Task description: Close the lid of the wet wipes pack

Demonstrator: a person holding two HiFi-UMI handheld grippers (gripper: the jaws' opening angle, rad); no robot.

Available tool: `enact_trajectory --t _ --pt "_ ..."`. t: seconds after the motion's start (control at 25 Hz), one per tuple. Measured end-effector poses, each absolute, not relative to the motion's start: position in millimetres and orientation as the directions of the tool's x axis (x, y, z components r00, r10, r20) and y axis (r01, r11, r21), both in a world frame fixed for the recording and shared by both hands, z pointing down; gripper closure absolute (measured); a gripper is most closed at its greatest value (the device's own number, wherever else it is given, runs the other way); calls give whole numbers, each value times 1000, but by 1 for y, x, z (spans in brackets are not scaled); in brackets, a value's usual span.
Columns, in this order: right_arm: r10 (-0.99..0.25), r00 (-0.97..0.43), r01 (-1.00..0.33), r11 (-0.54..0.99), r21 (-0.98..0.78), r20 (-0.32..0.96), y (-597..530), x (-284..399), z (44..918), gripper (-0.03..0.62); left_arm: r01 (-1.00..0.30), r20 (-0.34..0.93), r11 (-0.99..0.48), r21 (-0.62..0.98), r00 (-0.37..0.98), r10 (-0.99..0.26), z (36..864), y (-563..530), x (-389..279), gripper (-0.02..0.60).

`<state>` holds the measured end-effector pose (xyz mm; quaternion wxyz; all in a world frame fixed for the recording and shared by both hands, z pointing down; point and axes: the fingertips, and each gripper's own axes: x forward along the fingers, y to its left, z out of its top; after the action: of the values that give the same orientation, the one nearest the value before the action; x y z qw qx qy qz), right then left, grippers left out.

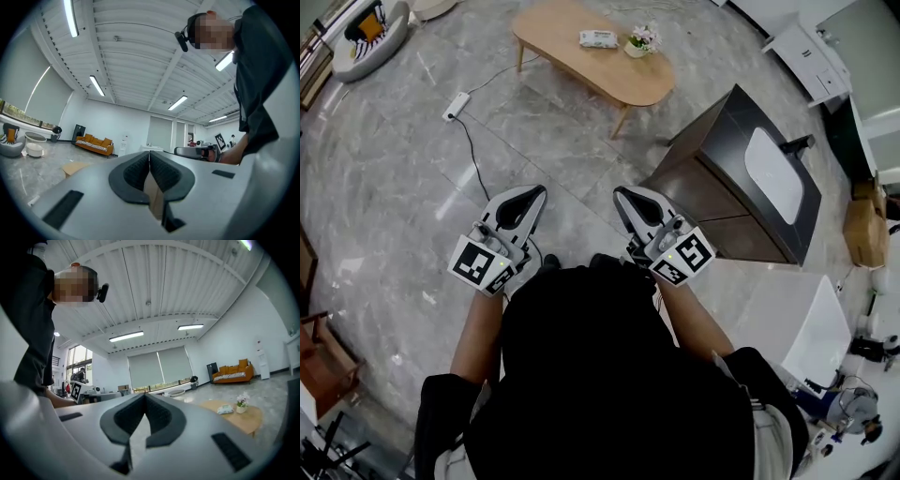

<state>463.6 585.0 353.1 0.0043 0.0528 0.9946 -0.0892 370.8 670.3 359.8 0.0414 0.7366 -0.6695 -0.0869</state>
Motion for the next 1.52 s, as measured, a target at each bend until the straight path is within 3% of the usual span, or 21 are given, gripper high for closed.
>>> enact_trajectory --t 0.24,0.52,0.8,1.28,1.52 --pt "-5 -999 -12 982 -188 39 575 465 365 583 -949 -88 -140 281 120 -989 381 667 357 565" --pt "-29 -992 -55 975 -214 126 543 457 391 583 -920 -88 -147 363 123 -989 398 636 339 565" --pt "13 -996 -7 975 -222 90 486 396 393 583 -925 -40 -114 362 107 -993 407 579 297 565" --pt "102 -993 116 950 -291 -62 348 287 361 583 -976 36 -88 198 97 -995 351 438 209 565" --pt "198 -980 193 936 -295 -11 321 238 386 583 -953 93 -3 302 32 -995 393 420 180 565"
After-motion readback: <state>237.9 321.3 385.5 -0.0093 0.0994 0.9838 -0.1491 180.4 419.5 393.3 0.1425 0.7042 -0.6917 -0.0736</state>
